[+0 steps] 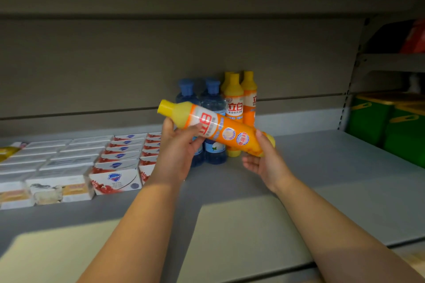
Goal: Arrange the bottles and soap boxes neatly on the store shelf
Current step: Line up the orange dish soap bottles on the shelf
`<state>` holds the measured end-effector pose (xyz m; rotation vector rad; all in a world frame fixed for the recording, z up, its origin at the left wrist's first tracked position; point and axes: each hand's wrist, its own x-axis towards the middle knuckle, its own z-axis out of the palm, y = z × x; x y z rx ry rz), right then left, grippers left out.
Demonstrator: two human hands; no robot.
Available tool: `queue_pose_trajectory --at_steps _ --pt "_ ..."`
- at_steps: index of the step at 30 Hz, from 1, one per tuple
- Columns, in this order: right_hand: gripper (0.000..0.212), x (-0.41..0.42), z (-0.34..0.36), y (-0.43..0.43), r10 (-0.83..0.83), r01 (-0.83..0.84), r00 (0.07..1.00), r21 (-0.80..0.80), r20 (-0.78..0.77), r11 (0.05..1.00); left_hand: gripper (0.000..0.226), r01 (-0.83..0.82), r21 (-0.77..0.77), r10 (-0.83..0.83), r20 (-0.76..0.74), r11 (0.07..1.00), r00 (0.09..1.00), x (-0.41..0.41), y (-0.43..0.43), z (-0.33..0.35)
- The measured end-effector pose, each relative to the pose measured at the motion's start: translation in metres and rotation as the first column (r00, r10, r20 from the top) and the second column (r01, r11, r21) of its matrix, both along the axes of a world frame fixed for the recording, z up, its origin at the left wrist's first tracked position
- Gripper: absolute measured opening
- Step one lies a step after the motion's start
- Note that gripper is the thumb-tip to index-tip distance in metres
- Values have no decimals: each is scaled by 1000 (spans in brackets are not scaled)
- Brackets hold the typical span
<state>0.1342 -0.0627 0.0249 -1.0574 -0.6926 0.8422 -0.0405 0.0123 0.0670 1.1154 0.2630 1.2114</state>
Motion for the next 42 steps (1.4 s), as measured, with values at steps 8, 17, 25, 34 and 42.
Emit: queue_pose_trajectory --at_steps 8,17,25,34,42 --pt "49 10 -12 0 50 -54 995 -46 -85 997 53 19 54 -19 -4 998 1000 -1 -2 -5" --pt "42 7 -17 5 137 -130 982 61 -132 990 39 -182 34 184 -64 983 981 5 -8 -2" --pt "50 11 -19 4 78 -78 994 13 -77 997 38 -211 -86 203 -86 974 975 11 -8 -5" --pt "54 12 -16 0 41 -38 997 44 -60 998 61 141 -144 -149 -46 980 988 0 7 -20" --pt "47 8 -14 -4 210 -172 941 160 -265 972 61 -41 -258 42 -2 965 999 2 12 -25"
